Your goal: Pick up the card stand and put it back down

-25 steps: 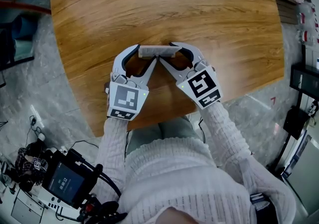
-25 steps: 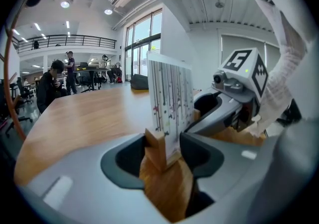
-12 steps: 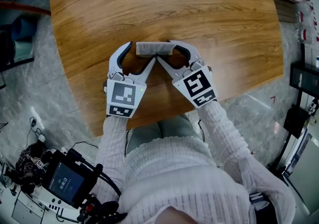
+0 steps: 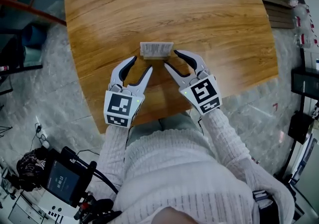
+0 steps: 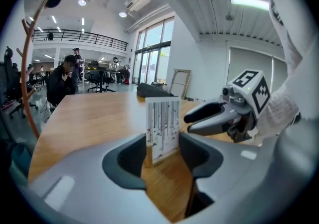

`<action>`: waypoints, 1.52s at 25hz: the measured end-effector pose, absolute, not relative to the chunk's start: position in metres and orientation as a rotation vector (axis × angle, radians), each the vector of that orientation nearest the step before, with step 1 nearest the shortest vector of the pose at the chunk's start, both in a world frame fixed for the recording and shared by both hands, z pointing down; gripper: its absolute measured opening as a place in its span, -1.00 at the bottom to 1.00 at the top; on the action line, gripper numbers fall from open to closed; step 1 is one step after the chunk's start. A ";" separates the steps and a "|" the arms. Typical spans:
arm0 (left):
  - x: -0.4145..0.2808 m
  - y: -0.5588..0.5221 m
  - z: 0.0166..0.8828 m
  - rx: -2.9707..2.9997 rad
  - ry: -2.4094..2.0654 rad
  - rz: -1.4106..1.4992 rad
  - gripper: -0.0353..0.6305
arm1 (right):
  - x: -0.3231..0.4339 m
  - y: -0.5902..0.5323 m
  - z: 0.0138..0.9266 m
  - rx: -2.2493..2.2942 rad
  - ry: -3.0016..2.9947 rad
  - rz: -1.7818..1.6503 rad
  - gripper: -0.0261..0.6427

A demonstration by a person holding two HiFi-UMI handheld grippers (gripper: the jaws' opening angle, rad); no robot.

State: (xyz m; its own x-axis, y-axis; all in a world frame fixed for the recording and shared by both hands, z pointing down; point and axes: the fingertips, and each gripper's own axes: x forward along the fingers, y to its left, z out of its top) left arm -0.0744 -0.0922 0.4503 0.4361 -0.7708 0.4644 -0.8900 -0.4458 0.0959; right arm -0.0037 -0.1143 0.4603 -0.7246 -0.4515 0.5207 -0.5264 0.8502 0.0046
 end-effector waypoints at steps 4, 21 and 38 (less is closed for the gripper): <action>-0.062 -0.076 0.429 2.404 -1.405 0.513 -0.35 | -0.001 -0.096 0.436 0.692 -2.554 0.222 -0.50; -0.035 -0.048 0.391 2.463 -1.288 0.406 -0.87 | -0.019 -0.043 0.374 0.529 -2.768 0.347 -0.92; -0.042 -0.046 0.397 2.428 -1.277 0.403 -0.87 | -0.018 -0.050 0.381 0.580 -2.756 0.391 -0.92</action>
